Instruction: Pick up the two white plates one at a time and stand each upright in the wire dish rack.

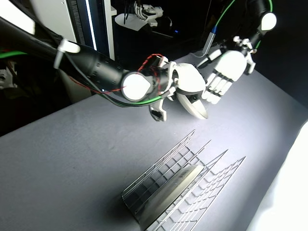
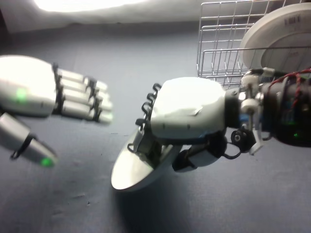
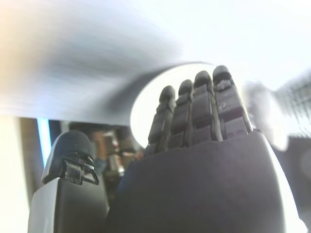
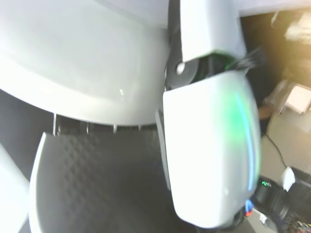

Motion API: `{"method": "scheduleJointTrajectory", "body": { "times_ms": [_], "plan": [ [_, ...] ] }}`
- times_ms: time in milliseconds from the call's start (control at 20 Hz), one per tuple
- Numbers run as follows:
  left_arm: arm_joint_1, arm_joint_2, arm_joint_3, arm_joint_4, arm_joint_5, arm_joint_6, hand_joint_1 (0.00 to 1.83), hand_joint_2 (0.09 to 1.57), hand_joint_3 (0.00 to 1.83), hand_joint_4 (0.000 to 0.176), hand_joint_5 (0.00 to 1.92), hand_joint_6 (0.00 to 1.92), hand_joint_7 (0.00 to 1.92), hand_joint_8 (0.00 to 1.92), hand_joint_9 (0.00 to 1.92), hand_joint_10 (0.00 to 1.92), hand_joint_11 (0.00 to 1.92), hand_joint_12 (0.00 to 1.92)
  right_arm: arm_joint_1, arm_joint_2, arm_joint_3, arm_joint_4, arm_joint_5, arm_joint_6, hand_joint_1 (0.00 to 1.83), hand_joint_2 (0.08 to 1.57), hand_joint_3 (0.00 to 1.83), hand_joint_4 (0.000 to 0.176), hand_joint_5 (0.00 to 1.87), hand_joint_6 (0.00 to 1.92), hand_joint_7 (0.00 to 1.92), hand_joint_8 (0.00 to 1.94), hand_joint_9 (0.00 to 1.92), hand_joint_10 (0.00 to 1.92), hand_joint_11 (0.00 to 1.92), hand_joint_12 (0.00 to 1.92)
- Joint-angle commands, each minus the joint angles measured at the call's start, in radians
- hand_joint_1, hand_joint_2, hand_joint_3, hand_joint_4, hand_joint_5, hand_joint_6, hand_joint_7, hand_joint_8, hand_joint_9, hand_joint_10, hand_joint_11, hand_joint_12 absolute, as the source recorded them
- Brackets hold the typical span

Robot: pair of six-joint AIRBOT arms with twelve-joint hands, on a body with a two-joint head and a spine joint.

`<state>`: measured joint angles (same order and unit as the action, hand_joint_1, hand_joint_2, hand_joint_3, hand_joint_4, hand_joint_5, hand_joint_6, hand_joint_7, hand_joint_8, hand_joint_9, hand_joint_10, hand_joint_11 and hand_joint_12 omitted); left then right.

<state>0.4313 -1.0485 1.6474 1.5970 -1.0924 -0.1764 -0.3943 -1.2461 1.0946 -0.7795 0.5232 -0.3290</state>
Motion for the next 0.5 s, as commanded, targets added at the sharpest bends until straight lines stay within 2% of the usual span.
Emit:
{"method": "scheduleJointTrajectory", "body": {
  "times_ms": [0, 200, 300, 450],
  "plan": [
    [-0.021, 0.014, 0.002, -0.063, -0.05, -0.003, 0.0, 1.19, 0.0, 0.0, 0.06, 0.01, 0.01, 0.0, 0.0, 0.0, 0.0, 0.0, 0.023, 0.015, -0.015, 0.051, 0.098, 0.006, 1.4, 1.03, 0.0, 0.0, 1.05, 0.95, 1.38, 0.08, 1.09, 0.91, 1.01, 1.11],
    [-0.111, 0.033, 0.001, -0.071, -0.051, -0.008, 0.0, 1.17, 0.0, 0.0, 0.04, 0.0, 0.0, 0.0, 0.0, 0.0, 0.0, 0.0, 0.069, 0.102, -0.095, 0.141, 0.097, 0.01, 1.4, 1.03, 0.0, 0.0, 1.05, 0.93, 1.37, 0.08, 1.12, 0.86, 1.0, 1.07],
    [-0.114, 0.036, 0.002, -0.077, -0.048, -0.013, 0.0, 1.18, 0.0, 0.0, 0.06, 0.01, 0.01, 0.0, 0.0, 0.0, 0.0, 0.0, 0.096, 0.14, -0.125, 0.209, 0.092, 0.012, 1.39, 1.04, 0.0, 0.0, 1.03, 0.97, 1.27, 0.29, 1.1, 0.89, 1.01, 1.03],
    [-0.106, 0.037, 0.003, -0.076, -0.031, -0.018, 0.0, 1.18, 0.0, 0.0, 0.04, 0.0, 0.0, 0.0, 0.0, 0.0, 0.0, 0.0, 0.129, 0.178, -0.15, 0.347, 0.093, 0.014, 1.4, 1.03, 0.0, 0.0, 1.03, 0.94, 1.29, 0.32, 1.11, 0.89, 1.03, 1.01]
  ]
}}
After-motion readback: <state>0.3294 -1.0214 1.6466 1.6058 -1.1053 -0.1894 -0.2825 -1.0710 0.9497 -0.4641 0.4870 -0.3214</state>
